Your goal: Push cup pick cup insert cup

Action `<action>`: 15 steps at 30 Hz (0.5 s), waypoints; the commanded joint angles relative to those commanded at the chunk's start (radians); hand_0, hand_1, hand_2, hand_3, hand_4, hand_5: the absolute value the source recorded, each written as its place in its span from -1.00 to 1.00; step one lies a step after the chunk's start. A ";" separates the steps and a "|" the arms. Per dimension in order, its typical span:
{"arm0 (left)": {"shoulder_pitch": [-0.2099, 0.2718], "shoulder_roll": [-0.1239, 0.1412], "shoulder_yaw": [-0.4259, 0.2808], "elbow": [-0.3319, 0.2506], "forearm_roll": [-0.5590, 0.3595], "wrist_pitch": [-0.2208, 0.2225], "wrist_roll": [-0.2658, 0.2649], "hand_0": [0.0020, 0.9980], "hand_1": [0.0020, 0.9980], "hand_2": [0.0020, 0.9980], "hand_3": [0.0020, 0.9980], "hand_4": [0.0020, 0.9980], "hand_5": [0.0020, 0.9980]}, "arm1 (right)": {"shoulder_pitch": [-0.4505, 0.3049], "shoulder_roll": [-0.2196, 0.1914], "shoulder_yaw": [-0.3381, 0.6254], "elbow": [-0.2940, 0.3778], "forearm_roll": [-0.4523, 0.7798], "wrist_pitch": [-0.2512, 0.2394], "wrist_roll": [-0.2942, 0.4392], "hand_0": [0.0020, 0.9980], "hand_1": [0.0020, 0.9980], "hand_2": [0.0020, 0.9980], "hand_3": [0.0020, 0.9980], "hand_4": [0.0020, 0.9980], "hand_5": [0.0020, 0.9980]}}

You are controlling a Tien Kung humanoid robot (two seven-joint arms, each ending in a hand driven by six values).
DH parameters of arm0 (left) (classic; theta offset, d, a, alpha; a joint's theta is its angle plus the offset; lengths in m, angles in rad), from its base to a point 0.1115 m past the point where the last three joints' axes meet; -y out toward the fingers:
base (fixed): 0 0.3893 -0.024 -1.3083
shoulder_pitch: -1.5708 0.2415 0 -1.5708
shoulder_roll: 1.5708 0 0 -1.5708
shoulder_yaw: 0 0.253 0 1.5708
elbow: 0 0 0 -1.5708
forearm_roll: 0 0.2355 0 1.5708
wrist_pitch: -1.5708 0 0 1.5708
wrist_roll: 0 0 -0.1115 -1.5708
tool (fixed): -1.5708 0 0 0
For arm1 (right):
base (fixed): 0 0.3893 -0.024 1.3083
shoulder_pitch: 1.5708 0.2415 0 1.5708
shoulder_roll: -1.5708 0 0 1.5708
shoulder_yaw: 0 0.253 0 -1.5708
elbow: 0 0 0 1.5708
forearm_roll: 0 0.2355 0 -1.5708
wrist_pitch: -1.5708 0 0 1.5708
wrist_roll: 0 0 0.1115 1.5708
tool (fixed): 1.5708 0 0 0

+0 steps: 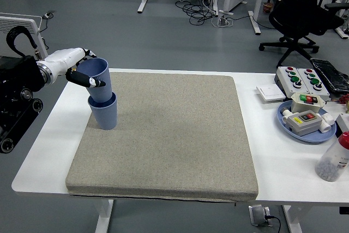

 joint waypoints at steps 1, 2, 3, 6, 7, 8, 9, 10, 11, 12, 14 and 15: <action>0.000 -0.001 0.000 0.004 0.003 0.002 -0.001 -0.41 0.06 0.05 0.06 0.39 -0.25 | 0.000 0.000 0.001 0.000 -0.001 0.000 0.000 0.42 0.20 0.37 0.23 -0.62 0.06; 0.000 -0.001 -0.001 0.005 0.005 0.003 -0.001 -0.41 0.06 0.05 0.06 0.39 -0.25 | 0.000 0.000 0.001 0.000 -0.002 0.000 0.000 0.42 0.20 0.37 0.23 -0.62 0.06; 0.000 -0.001 -0.001 0.006 0.006 0.003 -0.001 -0.41 0.06 0.06 0.06 0.39 -0.25 | 0.000 0.000 0.001 0.000 -0.002 0.000 0.000 0.42 0.20 0.37 0.23 -0.62 0.05; 0.000 -0.003 -0.002 0.007 0.010 0.005 -0.003 -0.41 0.06 0.06 0.06 0.39 -0.25 | -0.002 0.001 0.004 0.000 -0.005 -0.001 -0.001 0.42 0.20 0.37 0.23 -0.62 0.05; 0.000 -0.003 -0.001 0.007 0.010 0.005 -0.003 -0.41 0.06 0.06 0.06 0.39 -0.25 | -0.002 0.001 0.004 0.000 -0.006 -0.001 -0.001 0.42 0.20 0.37 0.23 -0.62 0.05; 0.001 -0.003 -0.001 0.006 0.011 0.002 -0.004 -0.41 0.06 0.06 0.06 0.39 -0.25 | -0.002 0.001 0.005 0.000 -0.006 -0.001 -0.001 0.42 0.20 0.37 0.23 -0.62 0.05; 0.001 -0.003 0.000 0.006 0.011 0.001 -0.005 -0.41 0.06 0.06 0.08 0.39 -0.26 | -0.003 0.001 0.005 0.000 -0.007 -0.002 -0.002 0.42 0.20 0.37 0.23 -0.62 0.06; 0.002 -0.004 0.000 0.006 0.012 -0.002 -0.007 -0.41 0.06 0.06 0.08 0.39 -0.26 | -0.003 0.001 0.006 0.001 -0.007 -0.002 -0.002 0.42 0.20 0.37 0.23 -0.62 0.06; 0.002 -0.005 0.001 0.008 0.012 -0.004 -0.009 -0.41 0.06 0.06 0.08 0.39 -0.26 | -0.004 0.001 0.006 0.001 -0.008 -0.002 -0.002 0.42 0.20 0.37 0.23 -0.62 0.06; 0.003 -0.006 0.002 0.010 0.014 -0.005 -0.013 -0.41 0.06 0.06 0.08 0.39 -0.26 | -0.004 0.001 0.007 0.001 -0.009 -0.002 -0.002 0.42 0.20 0.37 0.23 -0.62 0.06; 0.004 -0.007 0.002 0.012 0.018 -0.006 -0.019 -0.41 0.06 0.06 0.08 0.39 -0.26 | -0.004 0.002 0.008 0.001 -0.009 -0.002 -0.002 0.42 0.20 0.37 0.23 -0.62 0.06; 0.004 -0.008 0.000 0.013 0.023 -0.008 -0.029 -0.17 0.24 0.29 0.32 0.76 0.14 | -0.005 0.002 0.008 0.001 -0.010 -0.002 -0.002 0.42 0.20 0.37 0.23 -0.62 0.06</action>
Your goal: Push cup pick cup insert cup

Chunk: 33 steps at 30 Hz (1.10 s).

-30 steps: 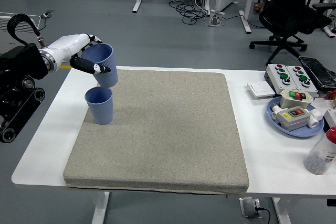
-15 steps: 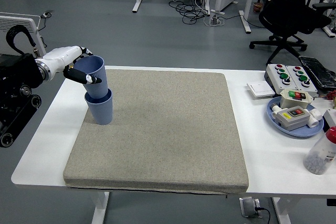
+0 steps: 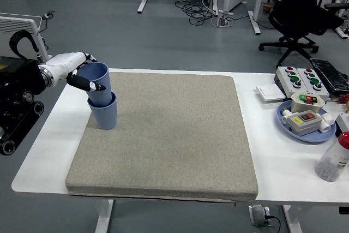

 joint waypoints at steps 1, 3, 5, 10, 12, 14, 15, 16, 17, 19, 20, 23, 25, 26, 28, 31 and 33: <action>0.000 -0.001 0.000 0.002 0.010 0.002 -0.017 -0.17 0.24 0.29 0.32 0.76 0.14 | 0.000 0.000 0.000 0.000 -0.001 0.000 0.000 0.42 0.20 0.37 0.23 -0.62 0.06; -0.001 -0.002 -0.001 0.004 0.026 0.000 -0.028 -0.17 0.24 0.29 0.32 0.76 0.14 | 0.000 0.000 0.000 0.000 -0.001 0.000 0.000 0.42 0.20 0.37 0.23 -0.62 0.06; 0.000 -0.003 -0.002 0.004 0.041 -0.005 -0.032 -0.17 0.24 0.29 0.32 0.76 0.14 | 0.000 0.000 0.000 0.000 0.000 0.000 0.000 0.42 0.20 0.37 0.23 -0.62 0.06; 0.003 -0.004 -0.002 0.010 0.047 0.001 -0.042 0.35 0.61 0.64 0.54 0.92 0.31 | 0.001 0.000 -0.005 0.000 0.005 0.000 0.001 0.42 0.20 0.37 0.23 -0.62 0.06; 0.003 -0.004 0.000 0.012 0.048 -0.001 -0.042 0.72 0.88 0.95 0.89 1.00 0.38 | 0.002 0.000 -0.005 0.000 0.004 0.000 0.001 0.42 0.20 0.37 0.23 -0.62 0.06; 0.002 -0.003 0.001 0.014 0.050 -0.004 -0.043 0.72 0.88 0.95 0.89 1.00 0.38 | 0.003 0.000 -0.005 0.000 0.004 0.000 0.001 0.42 0.20 0.37 0.23 -0.62 0.06; 0.002 -0.003 0.001 0.015 0.050 -0.006 -0.044 0.72 0.88 0.95 0.89 1.00 0.38 | 0.003 0.000 -0.006 0.000 0.005 0.000 0.001 0.42 0.20 0.37 0.23 -0.62 0.06; 0.002 -0.003 0.001 0.016 0.049 -0.002 -0.048 0.72 0.88 0.95 0.89 1.00 0.38 | 0.004 0.000 -0.006 0.000 0.005 0.000 0.001 0.42 0.20 0.37 0.23 -0.62 0.06; 0.002 -0.002 0.000 0.016 0.049 0.002 -0.051 0.72 0.88 0.95 0.89 1.00 0.38 | 0.004 0.000 -0.006 0.000 0.006 0.000 0.001 0.42 0.20 0.37 0.23 -0.62 0.06; 0.003 -0.002 0.000 0.017 0.049 0.012 -0.054 0.84 0.96 1.00 0.99 1.00 0.41 | 0.005 0.000 -0.007 0.000 0.006 0.000 0.002 0.42 0.20 0.37 0.23 -0.62 0.06; 0.003 -0.002 0.000 0.017 0.049 0.013 -0.055 0.84 0.96 1.00 0.99 1.00 0.41 | 0.005 0.000 -0.007 0.000 0.006 0.000 0.002 0.42 0.20 0.37 0.23 -0.62 0.06; 0.003 -0.002 -0.001 0.020 0.047 0.023 -0.058 0.84 0.96 1.00 0.99 1.00 0.41 | 0.005 0.000 -0.007 0.000 0.007 0.001 0.002 0.42 0.20 0.37 0.23 -0.62 0.06; 0.003 -0.002 -0.001 0.023 0.044 0.028 -0.059 0.87 0.97 1.00 1.00 1.00 0.44 | 0.006 0.000 -0.007 0.000 0.007 0.001 0.002 0.42 0.20 0.37 0.23 -0.62 0.06; 0.003 -0.001 -0.003 0.023 0.042 0.030 -0.059 0.87 0.97 1.00 1.00 1.00 0.44 | 0.006 0.000 -0.007 0.000 0.007 0.001 0.002 0.42 0.20 0.37 0.23 -0.62 0.06; 0.006 -0.001 -0.007 0.022 0.041 0.032 -0.060 0.87 0.97 1.00 1.00 1.00 0.44 | 0.005 0.000 -0.007 0.000 0.008 0.001 0.002 0.42 0.20 0.37 0.23 -0.62 0.06; 0.017 -0.001 -0.017 0.012 0.026 0.071 -0.062 0.83 0.93 1.00 1.00 1.00 0.49 | 0.005 0.000 -0.008 0.000 0.009 0.001 0.003 0.42 0.20 0.37 0.23 -0.62 0.07; 0.035 -0.001 -0.025 -0.003 -0.023 0.138 -0.052 0.83 0.93 1.00 1.00 1.00 0.49 | 0.006 0.001 -0.004 0.000 0.004 0.002 0.001 0.42 0.20 0.37 0.23 -0.62 0.07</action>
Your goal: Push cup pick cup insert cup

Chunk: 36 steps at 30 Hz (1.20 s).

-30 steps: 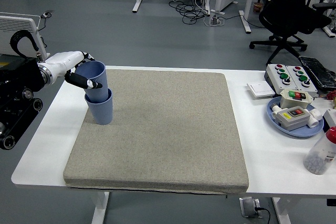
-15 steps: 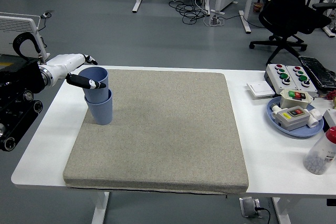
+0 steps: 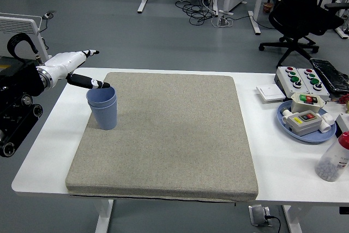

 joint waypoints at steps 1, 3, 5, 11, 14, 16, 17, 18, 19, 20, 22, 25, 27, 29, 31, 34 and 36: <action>0.005 0.000 -0.004 -0.005 -0.013 0.023 0.004 0.83 0.93 1.00 1.00 1.00 0.49 | 0.000 0.000 0.000 0.000 0.000 0.000 0.000 0.42 0.20 0.37 0.23 -0.62 0.07; 0.041 -0.004 -0.033 -0.032 -0.102 0.111 0.029 0.56 0.66 0.75 0.69 0.62 0.68 | 0.000 0.001 -0.003 0.000 0.004 0.000 0.002 0.42 0.20 0.37 0.23 -0.62 0.07; 0.065 -0.006 -0.055 -0.052 -0.176 0.181 0.031 0.56 0.66 0.75 0.69 0.62 0.68 | 0.000 0.001 -0.005 0.000 0.007 0.000 0.003 0.42 0.20 0.37 0.23 -0.62 0.07; 0.201 -0.027 -0.190 -0.168 -0.429 0.398 0.016 0.35 0.46 0.47 0.46 0.27 1.00 | 0.000 0.000 -0.014 -0.001 0.022 -0.001 0.008 0.42 0.21 0.37 0.23 -0.62 0.07; 0.273 -0.042 -0.254 -0.232 -0.559 0.411 -0.023 0.35 0.46 0.47 0.46 0.27 1.00 | -0.001 0.001 -0.016 -0.001 0.031 -0.003 0.011 0.42 0.21 0.37 0.23 -0.62 0.07; 0.312 -0.047 -0.283 -0.269 -0.643 0.397 -0.051 0.48 0.60 0.63 0.55 0.23 1.00 | -0.002 0.001 -0.016 -0.001 0.032 -0.004 0.012 0.42 0.20 0.37 0.23 -0.62 0.07; 0.343 -0.051 -0.297 -0.299 -0.682 0.381 -0.065 0.48 0.60 0.63 0.55 0.23 1.00 | -0.002 0.001 -0.016 -0.001 0.032 -0.004 0.012 0.42 0.20 0.37 0.23 -0.62 0.07; 0.383 -0.058 -0.318 -0.339 -0.728 0.362 -0.082 0.48 0.60 0.63 0.55 0.23 1.00 | -0.002 0.000 -0.015 -0.002 0.031 -0.005 0.012 0.42 0.20 0.37 0.23 -0.62 0.07; 0.416 -0.063 -0.332 -0.370 -0.767 0.353 -0.093 0.48 0.60 0.63 0.55 0.23 1.00 | -0.003 0.000 -0.015 -0.002 0.031 -0.005 0.012 0.42 0.20 0.37 0.23 -0.62 0.07; 0.450 -0.071 -0.346 -0.402 -0.812 0.347 -0.103 0.48 0.60 0.63 0.55 0.23 1.00 | -0.002 0.000 -0.015 -0.002 0.031 -0.006 0.013 0.42 0.20 0.37 0.23 -0.62 0.07; 0.511 -0.090 -0.375 -0.453 -0.897 0.339 -0.117 0.58 0.66 0.70 0.62 0.23 1.00 | -0.002 -0.001 -0.017 -0.002 0.032 -0.006 0.014 0.42 0.21 0.37 0.23 -0.62 0.07; 0.626 -0.174 -0.466 -0.545 -1.019 0.336 -0.160 0.58 0.66 0.70 0.62 0.23 1.00 | -0.004 -0.004 -0.019 -0.002 0.035 -0.008 0.016 0.42 0.21 0.37 0.23 -0.62 0.07; 0.684 -0.216 -0.502 -0.579 -1.070 0.337 -0.177 0.58 0.65 0.67 0.60 0.23 1.00 | -0.006 -0.003 -0.019 -0.002 0.038 -0.011 0.017 0.42 0.21 0.38 0.23 -0.63 0.07; 0.751 -0.245 -0.512 -0.615 -1.095 0.337 -0.200 0.58 0.65 0.67 0.60 0.23 1.00 | -0.009 -0.001 -0.018 -0.002 0.041 -0.014 0.017 0.42 0.21 0.38 0.23 -0.63 0.07; 0.808 -0.230 -0.482 -0.652 -1.111 0.339 -0.222 0.58 0.65 0.67 0.60 0.23 1.00 | -0.009 -0.001 -0.018 0.000 0.037 -0.015 0.017 0.42 0.21 0.38 0.23 -0.63 0.07; 0.852 -0.208 -0.453 -0.686 -1.100 0.334 -0.224 0.60 0.67 0.68 0.62 0.24 1.00 | -0.010 0.000 -0.019 0.001 0.030 -0.015 0.017 0.42 0.21 0.37 0.23 -0.63 0.08; 0.875 -0.201 -0.444 -0.704 -1.072 0.332 -0.212 0.60 0.67 0.68 0.62 0.24 1.00 | -0.012 0.001 -0.022 0.002 0.029 -0.016 0.019 0.42 0.21 0.37 0.23 -0.63 0.08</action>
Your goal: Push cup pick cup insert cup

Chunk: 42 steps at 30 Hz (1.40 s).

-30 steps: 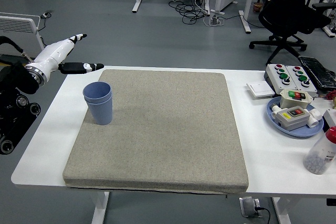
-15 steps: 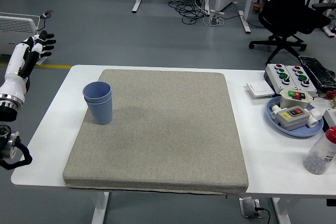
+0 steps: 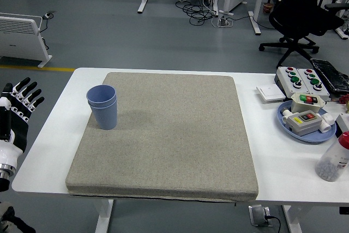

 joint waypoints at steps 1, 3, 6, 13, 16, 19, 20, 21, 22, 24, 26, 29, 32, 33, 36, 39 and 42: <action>0.012 -0.002 0.003 -0.006 0.003 -0.002 0.003 0.60 0.67 0.68 0.62 0.24 1.00 | -0.003 0.001 -0.004 0.000 0.004 -0.001 0.002 0.42 0.21 0.37 0.23 -0.63 0.08; 0.024 -0.003 0.007 -0.009 0.002 -0.003 0.005 0.62 0.68 0.69 0.63 0.23 1.00 | -0.006 0.003 -0.013 0.000 0.018 -0.003 0.007 0.41 0.21 0.38 0.24 -0.63 0.08; 0.046 -0.003 0.019 -0.012 -0.005 -0.006 0.007 0.62 0.68 0.69 0.63 0.23 1.00 | -0.010 0.004 -0.043 -0.002 0.066 -0.007 0.023 0.41 0.21 0.38 0.24 -0.63 0.08; 0.068 0.000 0.063 -0.008 -0.035 0.020 -0.036 0.63 0.69 0.71 0.64 0.23 1.00 | -0.007 0.001 -0.147 -0.002 0.205 -0.020 0.088 0.41 0.21 0.38 0.24 -0.63 0.08; 0.056 -0.005 0.079 0.000 -0.027 0.045 -0.066 0.65 0.71 0.73 0.66 0.23 1.00 | -0.011 0.000 -0.165 0.008 0.251 -0.030 0.123 0.41 0.22 0.38 0.24 -0.64 0.10; 0.044 -0.004 0.098 0.009 -0.028 0.059 -0.088 0.65 0.71 0.73 0.66 0.23 1.00 | -0.014 -0.005 -0.090 0.015 0.207 -0.024 0.137 0.41 0.22 0.38 0.24 -0.64 0.10; 0.040 -0.002 0.108 0.013 -0.037 0.064 -0.097 0.65 0.71 0.73 0.66 0.23 1.00 | -0.014 -0.006 -0.061 0.015 0.197 -0.019 0.142 0.41 0.22 0.38 0.24 -0.64 0.10; 0.035 0.005 0.122 0.015 -0.041 0.068 -0.104 0.65 0.71 0.73 0.66 0.23 1.00 | -0.016 -0.007 -0.031 0.014 0.193 -0.013 0.144 0.41 0.22 0.38 0.24 -0.63 0.11; 0.033 0.007 0.127 0.015 -0.043 0.070 -0.107 0.65 0.71 0.73 0.66 0.23 1.00 | -0.017 -0.007 -0.013 0.014 0.191 -0.010 0.145 0.41 0.22 0.38 0.24 -0.63 0.11; 0.030 0.012 0.132 0.021 -0.044 0.070 -0.106 0.65 0.71 0.73 0.66 0.23 1.00 | -0.023 -0.007 0.010 0.014 0.216 0.008 0.140 0.41 0.22 0.38 0.24 -0.63 0.11; 0.031 0.013 0.131 0.030 -0.043 0.072 -0.102 0.65 0.71 0.73 0.66 0.23 1.00 | -0.035 -0.007 0.032 0.014 0.248 0.032 0.131 0.41 0.22 0.38 0.24 -0.63 0.11; 0.037 0.014 0.109 0.042 -0.027 0.073 -0.103 0.65 0.71 0.73 0.66 0.22 1.00 | -0.043 -0.009 0.016 0.012 0.265 0.042 0.124 0.41 0.22 0.38 0.24 -0.63 0.10; 0.034 0.012 0.082 0.062 -0.004 0.065 -0.085 0.65 0.71 0.73 0.66 0.22 1.00 | -0.052 -0.014 0.074 0.025 0.197 0.056 0.109 0.41 0.22 0.38 0.24 -0.63 0.10; 0.032 0.010 0.078 0.067 0.003 0.063 -0.081 0.65 0.71 0.72 0.67 0.22 1.00 | -0.055 -0.015 0.081 0.026 0.184 0.060 0.105 0.41 0.22 0.38 0.24 -0.64 0.09; 0.013 -0.005 0.067 0.091 0.026 0.041 -0.051 0.65 0.71 0.72 0.67 0.22 1.00 | -0.064 -0.017 0.050 0.021 0.172 0.058 0.103 0.41 0.22 0.38 0.24 -0.64 0.09; -0.014 -0.019 0.072 0.114 0.032 0.025 -0.032 0.65 0.71 0.72 0.67 0.22 1.00 | -0.073 -0.017 0.044 0.021 0.165 0.049 0.100 0.41 0.22 0.34 0.23 -0.63 0.09; -0.042 -0.035 0.076 0.139 0.039 0.013 -0.016 0.65 0.71 0.72 0.67 0.22 1.00 | -0.081 -0.016 0.009 0.015 0.179 0.034 0.096 0.41 0.22 0.34 0.23 -0.63 0.09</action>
